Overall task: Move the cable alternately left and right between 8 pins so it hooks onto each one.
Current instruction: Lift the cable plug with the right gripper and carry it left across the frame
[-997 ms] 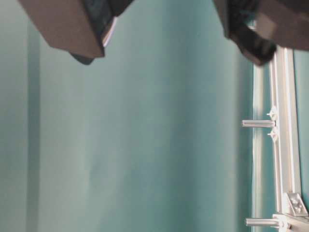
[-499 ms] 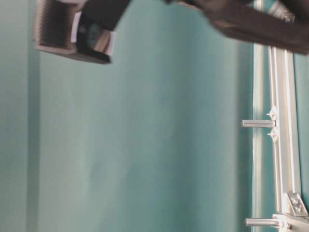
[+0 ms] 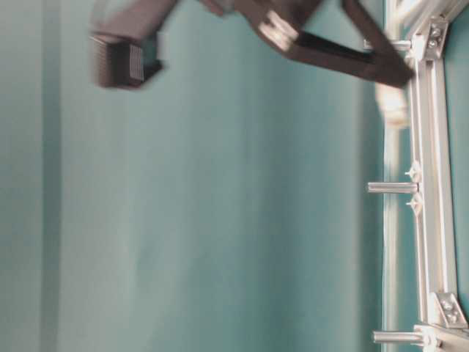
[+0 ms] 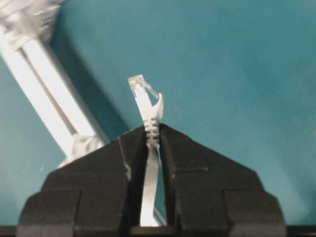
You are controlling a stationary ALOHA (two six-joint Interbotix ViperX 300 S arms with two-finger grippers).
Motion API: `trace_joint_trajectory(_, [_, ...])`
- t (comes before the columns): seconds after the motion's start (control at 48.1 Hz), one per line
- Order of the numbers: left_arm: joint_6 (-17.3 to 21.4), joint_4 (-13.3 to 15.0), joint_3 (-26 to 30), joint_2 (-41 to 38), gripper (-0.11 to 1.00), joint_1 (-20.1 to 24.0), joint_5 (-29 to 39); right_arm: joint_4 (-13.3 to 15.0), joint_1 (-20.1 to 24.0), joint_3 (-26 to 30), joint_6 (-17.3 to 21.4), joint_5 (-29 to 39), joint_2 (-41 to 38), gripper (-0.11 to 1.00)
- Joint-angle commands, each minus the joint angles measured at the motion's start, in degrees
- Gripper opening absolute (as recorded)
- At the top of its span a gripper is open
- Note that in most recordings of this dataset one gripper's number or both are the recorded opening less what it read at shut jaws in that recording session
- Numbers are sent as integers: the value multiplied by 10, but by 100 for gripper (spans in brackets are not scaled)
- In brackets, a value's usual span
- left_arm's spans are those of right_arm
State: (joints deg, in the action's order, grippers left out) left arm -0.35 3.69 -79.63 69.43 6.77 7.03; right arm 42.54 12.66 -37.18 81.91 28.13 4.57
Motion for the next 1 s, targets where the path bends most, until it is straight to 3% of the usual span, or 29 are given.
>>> trace_joint_trajectory(0.0, [-4,-1,7,-4,50,0,-9,16,0,19,48,-8,-21,9])
trace_joint_trajectory(0.104, [-4,-1,7,-4,50,0,-10,36,-1,57,83,-11,-61,9])
trace_joint_trajectory(0.436, [-5,-1,16,-4,50,0,-10,51,-18,191,68,-18,-166,9])
trace_joint_trajectory(0.727, [-6,-1,19,-3,50,-2,-10,51,-14,207,33,-69,-185,9])
trace_joint_trajectory(0.977, [-6,-1,18,-4,50,-6,-10,52,40,207,31,-81,-187,9])
